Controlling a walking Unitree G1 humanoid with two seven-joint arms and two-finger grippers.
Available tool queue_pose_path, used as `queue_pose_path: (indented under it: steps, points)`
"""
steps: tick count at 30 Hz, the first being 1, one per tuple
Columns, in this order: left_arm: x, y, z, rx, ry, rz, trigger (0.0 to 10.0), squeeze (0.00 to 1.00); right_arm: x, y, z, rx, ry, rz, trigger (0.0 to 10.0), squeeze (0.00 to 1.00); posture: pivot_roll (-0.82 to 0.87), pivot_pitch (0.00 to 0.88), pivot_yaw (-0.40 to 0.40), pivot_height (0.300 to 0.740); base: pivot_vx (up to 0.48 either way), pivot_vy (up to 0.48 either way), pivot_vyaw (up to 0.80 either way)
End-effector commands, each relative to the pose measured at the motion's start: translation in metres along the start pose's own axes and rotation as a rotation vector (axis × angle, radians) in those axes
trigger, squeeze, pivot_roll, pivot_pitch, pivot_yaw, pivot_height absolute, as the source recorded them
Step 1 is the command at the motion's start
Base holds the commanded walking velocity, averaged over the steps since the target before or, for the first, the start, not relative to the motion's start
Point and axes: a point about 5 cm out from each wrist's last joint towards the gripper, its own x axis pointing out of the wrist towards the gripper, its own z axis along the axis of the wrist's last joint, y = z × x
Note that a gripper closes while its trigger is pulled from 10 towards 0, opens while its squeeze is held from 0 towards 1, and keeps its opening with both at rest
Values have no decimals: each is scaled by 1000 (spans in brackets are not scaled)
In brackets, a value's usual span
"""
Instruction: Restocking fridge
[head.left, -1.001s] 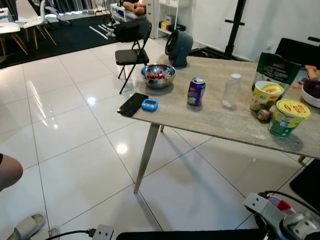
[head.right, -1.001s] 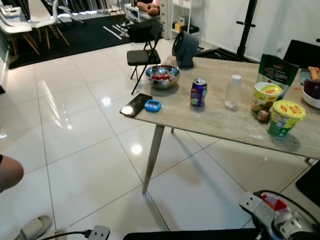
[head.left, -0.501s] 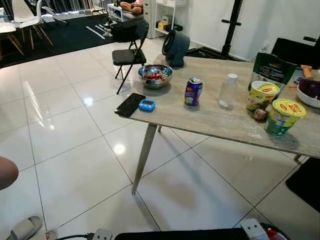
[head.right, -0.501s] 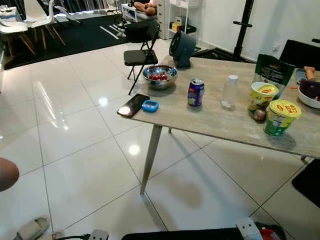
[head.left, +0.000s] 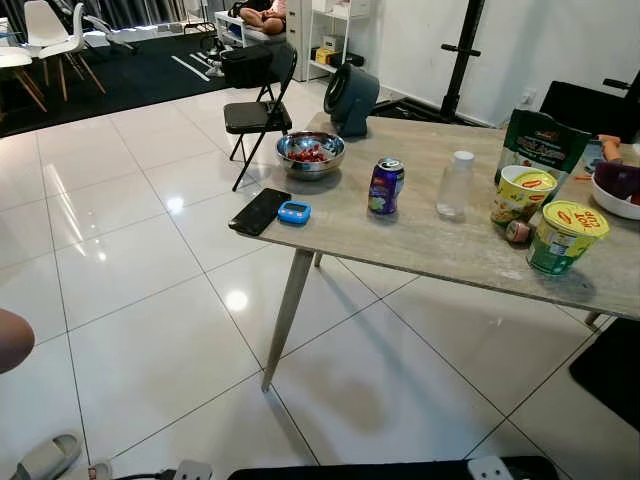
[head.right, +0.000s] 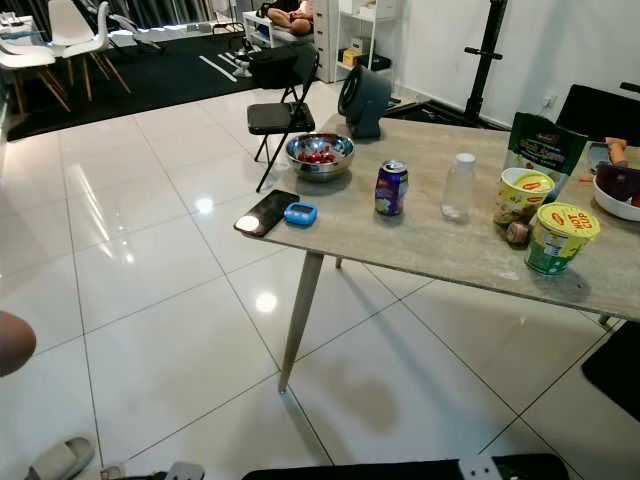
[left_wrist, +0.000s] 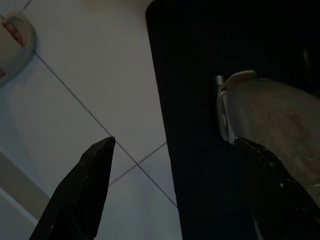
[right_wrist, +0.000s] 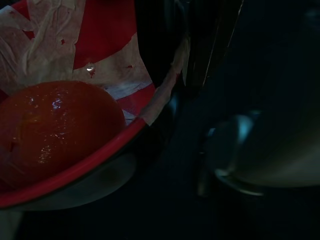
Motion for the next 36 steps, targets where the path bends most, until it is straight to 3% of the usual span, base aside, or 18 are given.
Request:
queue_pose_path:
  steps: [1, 11, 21, 36]
  points:
    - [-1, 2, -3, -15, 2, 10, 10000, 0, 0, 4, -1, -36, -7, 9, 10000, 0, -41, 21, 5, 740, 0, 0, 0]
    - [1, -8, -2, -15, 1, -14, 10000, 0, 2, 21, 0, -130, -2, 55, 10000, 0, -31, 25, -3, 740, 0, 0, 0]
    - [1, -5, -1, -13, 0, -9, 10000, 0, 2, 19, -1, -132, 9, 42, 10000, 0, -19, 24, -11, 740, 0, 0, 0]
    - [0, -3, -1, -4, 12, -9, 10000, 0, 3, 24, -5, -148, 25, 53, 10000, 0, -19, 24, -2, 740, 0, 0, -761]
